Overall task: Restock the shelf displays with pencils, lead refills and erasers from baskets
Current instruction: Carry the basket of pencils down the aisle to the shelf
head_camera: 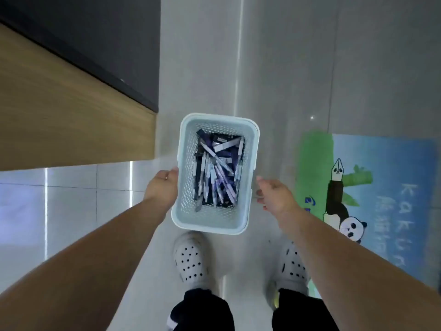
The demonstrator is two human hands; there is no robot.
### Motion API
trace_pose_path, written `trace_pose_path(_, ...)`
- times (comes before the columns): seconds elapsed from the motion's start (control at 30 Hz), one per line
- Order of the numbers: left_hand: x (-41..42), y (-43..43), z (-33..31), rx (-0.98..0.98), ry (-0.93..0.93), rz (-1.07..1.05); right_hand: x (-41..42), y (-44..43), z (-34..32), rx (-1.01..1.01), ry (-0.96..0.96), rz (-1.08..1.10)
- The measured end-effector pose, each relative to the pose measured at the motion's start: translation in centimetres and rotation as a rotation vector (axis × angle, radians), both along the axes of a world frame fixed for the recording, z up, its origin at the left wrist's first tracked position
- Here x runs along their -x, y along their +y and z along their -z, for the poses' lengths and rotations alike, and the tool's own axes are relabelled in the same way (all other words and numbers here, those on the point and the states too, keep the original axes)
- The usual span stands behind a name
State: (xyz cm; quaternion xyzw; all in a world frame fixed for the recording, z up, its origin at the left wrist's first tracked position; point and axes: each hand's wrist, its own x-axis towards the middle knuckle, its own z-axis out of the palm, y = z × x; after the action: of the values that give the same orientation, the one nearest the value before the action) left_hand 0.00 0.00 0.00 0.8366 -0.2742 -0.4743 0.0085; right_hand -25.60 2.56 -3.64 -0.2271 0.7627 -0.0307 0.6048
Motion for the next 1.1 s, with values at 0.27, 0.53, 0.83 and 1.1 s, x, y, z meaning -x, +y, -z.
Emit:
trace_pose_path(0.27,1.1,1.3,2.9,0.103,0.016,-0.207,-2.7,-0.3,0.9,0.268,0.132,-0.069)
trace_pose_path(0.53,1.5,1.5,-2.4,0.075,0.055,-0.122,-1.0,-0.4,-4.9,0.246,0.169,-0.182)
trace_pose_path(0.83,3.5,1.8,-26.5,0.016,0.192,-0.008,2.7,0.5,-29.4,0.185,0.132,-0.174)
trace_pose_path(1.1,2.5,-0.1,-49.5,0.152,0.357,0.019,3.3,-0.8,-53.8,0.324,0.132,-0.119)
